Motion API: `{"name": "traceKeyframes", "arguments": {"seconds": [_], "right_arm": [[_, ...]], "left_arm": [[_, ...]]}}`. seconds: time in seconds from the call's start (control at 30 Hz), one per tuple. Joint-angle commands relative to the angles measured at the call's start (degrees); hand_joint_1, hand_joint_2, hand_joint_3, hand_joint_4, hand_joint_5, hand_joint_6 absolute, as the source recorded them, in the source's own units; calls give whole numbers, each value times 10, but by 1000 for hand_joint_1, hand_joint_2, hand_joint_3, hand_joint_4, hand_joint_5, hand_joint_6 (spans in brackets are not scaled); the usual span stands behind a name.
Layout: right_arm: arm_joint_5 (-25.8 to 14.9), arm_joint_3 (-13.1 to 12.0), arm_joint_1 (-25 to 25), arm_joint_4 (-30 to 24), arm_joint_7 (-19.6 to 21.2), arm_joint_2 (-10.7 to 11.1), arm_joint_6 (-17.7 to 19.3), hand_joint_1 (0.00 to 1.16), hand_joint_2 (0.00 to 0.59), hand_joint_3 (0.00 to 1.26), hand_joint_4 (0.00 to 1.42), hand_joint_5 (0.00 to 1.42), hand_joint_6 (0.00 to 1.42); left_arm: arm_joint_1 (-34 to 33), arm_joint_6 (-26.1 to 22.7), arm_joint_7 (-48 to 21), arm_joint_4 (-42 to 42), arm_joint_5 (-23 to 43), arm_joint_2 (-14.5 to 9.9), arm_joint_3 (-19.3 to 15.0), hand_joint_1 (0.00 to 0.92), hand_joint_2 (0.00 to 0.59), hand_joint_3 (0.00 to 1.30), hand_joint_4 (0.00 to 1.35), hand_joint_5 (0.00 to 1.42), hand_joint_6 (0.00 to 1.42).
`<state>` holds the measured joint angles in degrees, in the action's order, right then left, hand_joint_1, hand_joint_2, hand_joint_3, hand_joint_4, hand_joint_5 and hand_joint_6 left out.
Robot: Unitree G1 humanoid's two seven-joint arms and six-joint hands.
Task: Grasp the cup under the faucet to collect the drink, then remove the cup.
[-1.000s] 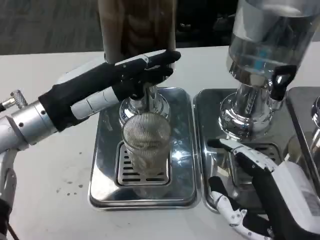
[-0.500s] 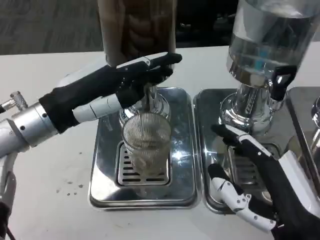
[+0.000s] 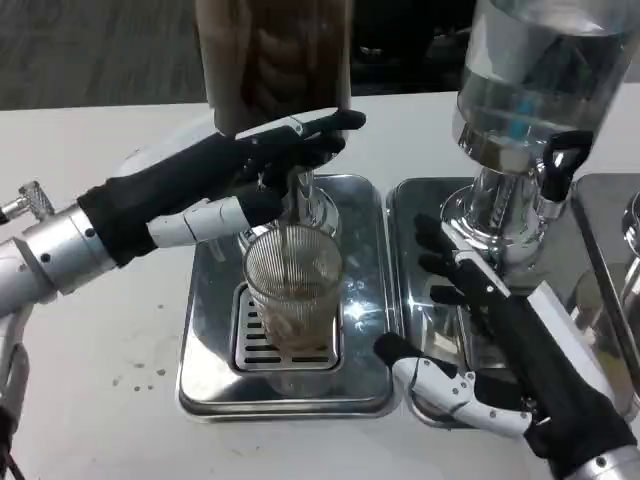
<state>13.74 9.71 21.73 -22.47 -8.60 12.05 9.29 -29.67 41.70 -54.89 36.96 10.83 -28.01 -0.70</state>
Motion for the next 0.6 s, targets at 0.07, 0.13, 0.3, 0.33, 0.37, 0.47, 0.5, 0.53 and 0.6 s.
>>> {"name": "traceKeyframes", "arguments": {"seconds": [0.07,0.13,0.3,0.33,0.37,0.47,0.5,0.53,0.6], "right_arm": [[-15,1,-23,23,-17,3,-7,635,235,17,43,52,119],[-16,1,-30,31,-20,2,-9,638,234,15,35,41,112],[-15,7,-47,42,-26,0,-14,648,239,15,30,33,97],[-15,7,-48,43,-27,-1,-15,650,239,15,19,30,87],[-15,8,-51,45,-27,-1,-15,650,239,15,16,29,85],[-16,9,-57,50,-27,-4,-16,654,236,12,15,28,83],[-16,10,-59,51,-27,-5,-16,656,235,11,15,28,82],[-16,11,-62,53,-27,-6,-17,657,234,10,14,28,82],[-16,13,-67,56,-27,-8,-17,658,233,8,14,24,82]], "left_arm": [[15,10,-2,0,-20,-4,17,0,45,115,33,93,0],[15,12,0,-1,-21,-5,19,0,43,115,34,93,0],[17,20,8,0,-24,-10,25,0,41,115,35,93,0],[17,22,10,0,-25,-10,26,0,40,115,35,93,0],[17,23,12,-1,-26,-11,27,0,40,115,36,93,0],[18,25,16,-1,-26,-13,30,0,39,115,36,93,0],[18,25,17,-1,-26,-14,30,0,39,115,36,93,0],[18,25,18,0,-26,-14,31,0,39,115,36,93,0],[18,25,19,0,-26,-15,32,0,39,115,36,93,0]]}}
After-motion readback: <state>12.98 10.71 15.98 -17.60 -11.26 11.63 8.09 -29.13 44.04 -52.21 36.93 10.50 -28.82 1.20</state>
